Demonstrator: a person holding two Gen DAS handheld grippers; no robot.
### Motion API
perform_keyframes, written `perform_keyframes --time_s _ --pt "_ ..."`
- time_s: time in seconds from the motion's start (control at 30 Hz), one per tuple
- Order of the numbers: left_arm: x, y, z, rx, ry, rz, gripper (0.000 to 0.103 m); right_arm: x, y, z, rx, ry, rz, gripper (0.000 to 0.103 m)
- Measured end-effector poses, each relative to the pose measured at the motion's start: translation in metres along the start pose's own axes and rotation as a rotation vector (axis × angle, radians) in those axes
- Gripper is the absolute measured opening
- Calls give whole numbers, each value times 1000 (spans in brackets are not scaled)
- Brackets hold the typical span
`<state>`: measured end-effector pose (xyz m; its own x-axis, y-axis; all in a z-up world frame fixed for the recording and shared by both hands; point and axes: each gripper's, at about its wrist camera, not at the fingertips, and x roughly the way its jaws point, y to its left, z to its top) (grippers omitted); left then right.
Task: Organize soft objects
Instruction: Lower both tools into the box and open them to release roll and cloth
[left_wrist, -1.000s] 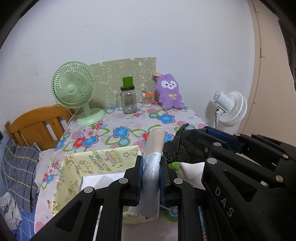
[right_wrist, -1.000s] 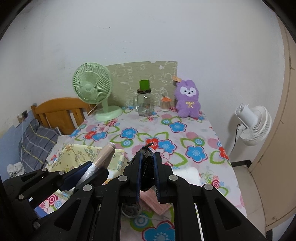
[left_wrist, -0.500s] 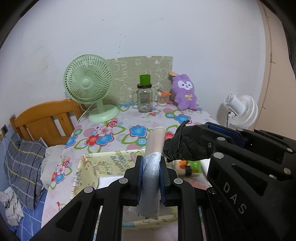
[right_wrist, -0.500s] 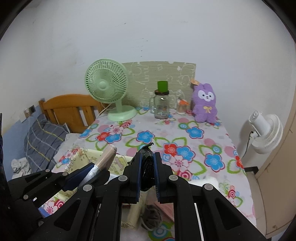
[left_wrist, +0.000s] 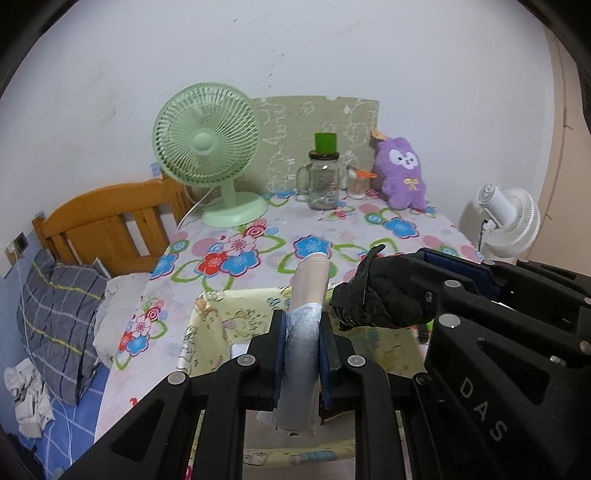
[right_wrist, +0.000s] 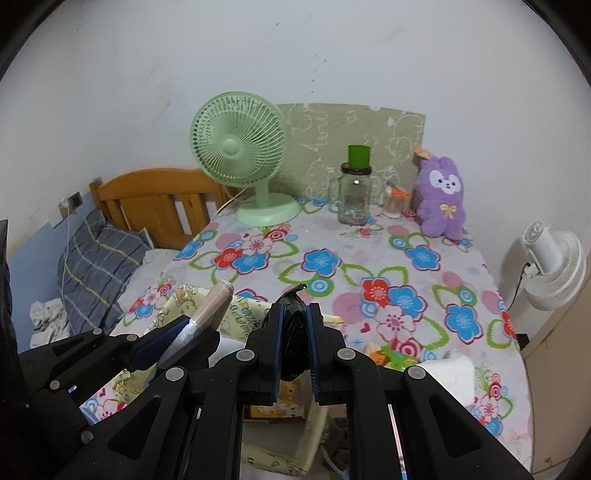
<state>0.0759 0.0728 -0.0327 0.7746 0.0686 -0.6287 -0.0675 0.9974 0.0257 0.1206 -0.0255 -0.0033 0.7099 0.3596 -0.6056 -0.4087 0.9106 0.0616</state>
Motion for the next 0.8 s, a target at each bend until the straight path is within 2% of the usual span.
perform_keyframes --time_s 0.63,0.7,0.8 --pt "42 34 -14 -63 96 104 15 60 27 -6 -19 85 89 15" --pt "45 37 -16 -72 113 113 18 64 29 -7 -21 89 98 15" --pt "51 40 -20 -87 131 122 26 73 30 -9 -25 97 109 15"
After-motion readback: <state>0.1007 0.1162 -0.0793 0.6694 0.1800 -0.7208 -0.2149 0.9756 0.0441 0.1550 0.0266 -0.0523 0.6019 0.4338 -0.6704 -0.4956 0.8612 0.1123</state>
